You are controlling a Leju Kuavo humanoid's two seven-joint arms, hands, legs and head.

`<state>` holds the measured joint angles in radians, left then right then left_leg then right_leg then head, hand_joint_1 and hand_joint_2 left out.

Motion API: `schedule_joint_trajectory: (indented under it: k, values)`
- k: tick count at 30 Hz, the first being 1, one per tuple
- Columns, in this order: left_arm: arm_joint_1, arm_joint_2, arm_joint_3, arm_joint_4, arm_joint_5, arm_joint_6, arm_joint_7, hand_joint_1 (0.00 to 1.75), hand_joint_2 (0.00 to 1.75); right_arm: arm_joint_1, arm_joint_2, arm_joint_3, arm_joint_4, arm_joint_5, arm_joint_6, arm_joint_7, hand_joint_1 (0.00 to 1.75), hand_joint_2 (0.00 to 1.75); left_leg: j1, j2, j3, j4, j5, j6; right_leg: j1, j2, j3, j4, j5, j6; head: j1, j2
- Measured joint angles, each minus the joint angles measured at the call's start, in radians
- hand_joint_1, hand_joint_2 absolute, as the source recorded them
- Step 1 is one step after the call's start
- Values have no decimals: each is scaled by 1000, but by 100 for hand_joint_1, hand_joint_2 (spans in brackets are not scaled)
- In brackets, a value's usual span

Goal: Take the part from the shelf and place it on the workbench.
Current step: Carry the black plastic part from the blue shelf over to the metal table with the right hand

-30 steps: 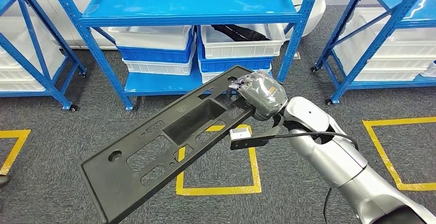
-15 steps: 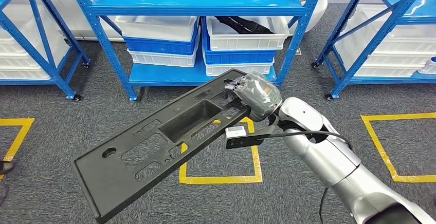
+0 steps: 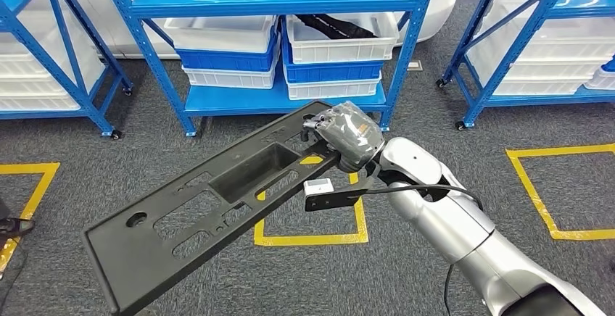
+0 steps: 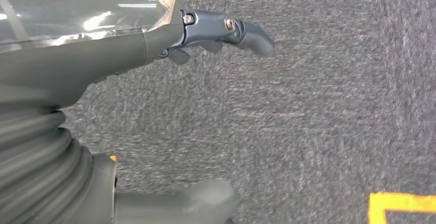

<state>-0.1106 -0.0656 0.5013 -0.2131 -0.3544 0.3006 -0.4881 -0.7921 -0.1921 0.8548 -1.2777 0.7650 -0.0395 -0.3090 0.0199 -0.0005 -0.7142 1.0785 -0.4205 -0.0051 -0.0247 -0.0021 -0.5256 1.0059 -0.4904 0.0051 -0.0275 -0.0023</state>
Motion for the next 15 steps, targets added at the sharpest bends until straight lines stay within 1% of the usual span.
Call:
schedule_joint_trajectory:
  k: [1, 2, 3, 4, 5, 6, 7, 8, 9, 10, 11, 12, 13, 14, 15]
  values:
    - [1, 0, 0, 0, 0, 0, 0, 0, 175, -1, 2, 0, 1, 0, 0, 0, 175, 175, 1, -1, -15, 56, -51, -3, 3, -1, -10, 1, 10, -8, 0, 0]
    - [2, 0, 0, 0, 0, 0, 0, 0, 175, -1, 4, 1, 2, 0, 0, 0, 175, 175, 1, -1, -30, 124, -98, -6, 6, -1, -22, 2, 20, -15, -1, 0]
    - [2, 0, 0, 0, 0, 0, 0, 0, 175, 0, 6, 3, 4, 0, 0, 1, 175, 175, 1, -1, -38, 181, -123, -8, 9, -2, -35, 4, 29, -17, 0, 0]
    - [2, 0, 0, 0, 0, 0, 0, 0, 175, 0, 7, 4, 6, 0, 0, 1, 175, 175, 2, -1, -36, 216, -127, -9, 11, -2, -47, 6, 38, -17, 0, 0]
    - [3, 0, 0, 0, 0, 0, 0, 0, 175, 0, 7, 6, 7, 1, 0, 2, 175, 175, 3, -1, -19, 220, -113, -10, 12, -2, -60, 9, 45, -15, -1, 0]
    - [2, 0, 0, 0, 0, 0, 0, 0, 175, 1, 7, 6, 7, 1, -1, 4, 175, 175, 4, -1, 14, 191, -89, -10, 12, -2, -71, 12, 52, -12, -1, 0]
    - [2, 0, 0, 0, 0, 0, 0, 0, 175, 1, 8, 6, 7, 3, -2, 5, 175, 175, 6, -2, 59, 132, -74, -10, 12, -2, -82, 17, 57, -9, -1, 0]
    - [1, 0, 0, 0, 0, 0, -1, 0, 175, 0, 8, 6, 7, 4, -4, 5, 175, 175, 5, -4, 105, 68, -71, -8, 14, -2, -92, 22, 63, -4, -1, 0]
    - [0, 0, 1, 0, 0, 0, -1, 0, 175, 0, 8, 6, 7, 6, -5, 6, 175, 175, 4, -5, 140, 15, -74, -6, 15, -1, -99, 25, 69, 2, 0, 0]
    - [0, 0, 2, 0, 1, 0, -2, 0, 175, 0, 9, 5, 7, 8, -7, 6, 175, 175, 1, -7, 160, -21, -83, -2, 17, -1, -104, 27, 75, 9, 0, 0]
    - [0, 0, 3, 0, 1, 0, -2, 0, 175, 0, 10, 5, 7, 10, -8, 6, 175, 175, -4, -9, 164, -33, -84, 5, 17, -1, -107, 26, 83, 17, 1, 0]
    - [1, 0, 5, 0, 3, 0, -3, 0, 175, 0, 10, 5, 7, 12, -10, 6, 175, 175, -6, -8, 159, -36, -76, 14, 18, -1, -111, 24, 91, 25, 1, 0]
    - [2, -1, 7, 0, 4, 0, -3, 0, 175, 1, 9, 6, 8, 13, -11, 6, 175, 175, -7, -5, 153, -40, -65, 25, 17, -1, -117, 26, 92, 30, 1, 0]
    - [2, -2, 8, 0, 6, 1, -4, 0, 175, 1, 9, 6, 8, 15, -12, 6, 175, 175, -8, -3, 143, -44, -53, 36, 17, 0, -127, 37, 78, 31, 1, 0]
    - [2, -2, 9, 1, 7, 1, -5, 0, 175, 2, 8, 6, 8, 16, -14, 6, 175, 175, -7, 0, 131, -48, -40, 47, 17, 0, -143, 66, 47, 28, 2, 0]
